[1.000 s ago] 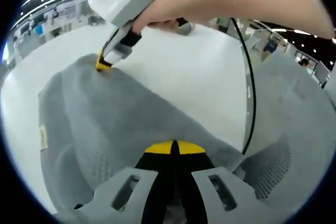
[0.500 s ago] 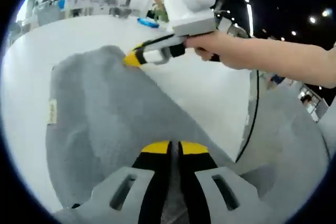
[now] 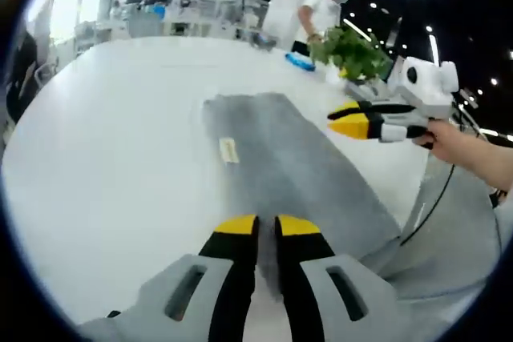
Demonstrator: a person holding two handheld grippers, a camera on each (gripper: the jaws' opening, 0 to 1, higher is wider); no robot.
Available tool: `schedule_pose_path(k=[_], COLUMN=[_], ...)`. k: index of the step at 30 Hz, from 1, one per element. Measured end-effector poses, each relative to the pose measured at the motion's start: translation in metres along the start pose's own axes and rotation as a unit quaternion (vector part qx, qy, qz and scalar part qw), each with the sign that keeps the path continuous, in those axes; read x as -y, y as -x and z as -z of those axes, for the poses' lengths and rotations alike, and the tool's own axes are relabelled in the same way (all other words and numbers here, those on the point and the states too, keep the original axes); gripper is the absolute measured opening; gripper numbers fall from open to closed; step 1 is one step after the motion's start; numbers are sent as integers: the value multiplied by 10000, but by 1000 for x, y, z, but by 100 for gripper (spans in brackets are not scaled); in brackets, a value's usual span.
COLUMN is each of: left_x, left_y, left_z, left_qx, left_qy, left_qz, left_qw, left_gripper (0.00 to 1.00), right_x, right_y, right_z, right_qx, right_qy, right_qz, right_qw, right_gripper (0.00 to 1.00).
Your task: Open the folded towel by lifting each exposed corner and separating the folded layers until the towel lies flat within the target outline without major curled edges
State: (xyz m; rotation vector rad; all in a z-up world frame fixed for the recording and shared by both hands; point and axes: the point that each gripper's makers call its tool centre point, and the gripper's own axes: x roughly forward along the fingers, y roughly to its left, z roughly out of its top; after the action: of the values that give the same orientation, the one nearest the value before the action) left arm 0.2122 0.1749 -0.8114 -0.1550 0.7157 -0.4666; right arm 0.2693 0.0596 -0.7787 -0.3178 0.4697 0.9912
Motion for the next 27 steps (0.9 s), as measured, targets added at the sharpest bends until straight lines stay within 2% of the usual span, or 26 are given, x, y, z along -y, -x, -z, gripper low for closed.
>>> schedule_pose_path(k=[5,10,12,15,18,21,27], left_x=[-11,-14,-13,-10,-3,5,5], left_y=[10,16,19,21,20,18,11], left_z=[13,24,27,29,25,25,29], left_qx=[-37,-89,-75,-42,86,17,-120], left_qy=[106,173,345,493,767,1014,784], left_qz=[-171,-206,-163,-107,35,182,84], left_qw=[9998,9996,9992,9987,9970,9947,9968], left_gripper=[9,10,10,10,10,10,6], right_x=[-44,-71,-79,-79,-74,-73,-73], right_y=[-7,-8,-7,-7,-6,-5,-1], right_z=[1,5,9,13,19,22,23], right_qx=[-181,-234,-289,-322,-375,-438,-431], right_qy=[588,624,648,582,287,254,260], right_qz=[-451,-753,-858,-858,-842,-839,-818], right_qw=[9971,9949,9938,9941,9953,9952,9954], right_gripper=[10,10,10,10,10,10,10])
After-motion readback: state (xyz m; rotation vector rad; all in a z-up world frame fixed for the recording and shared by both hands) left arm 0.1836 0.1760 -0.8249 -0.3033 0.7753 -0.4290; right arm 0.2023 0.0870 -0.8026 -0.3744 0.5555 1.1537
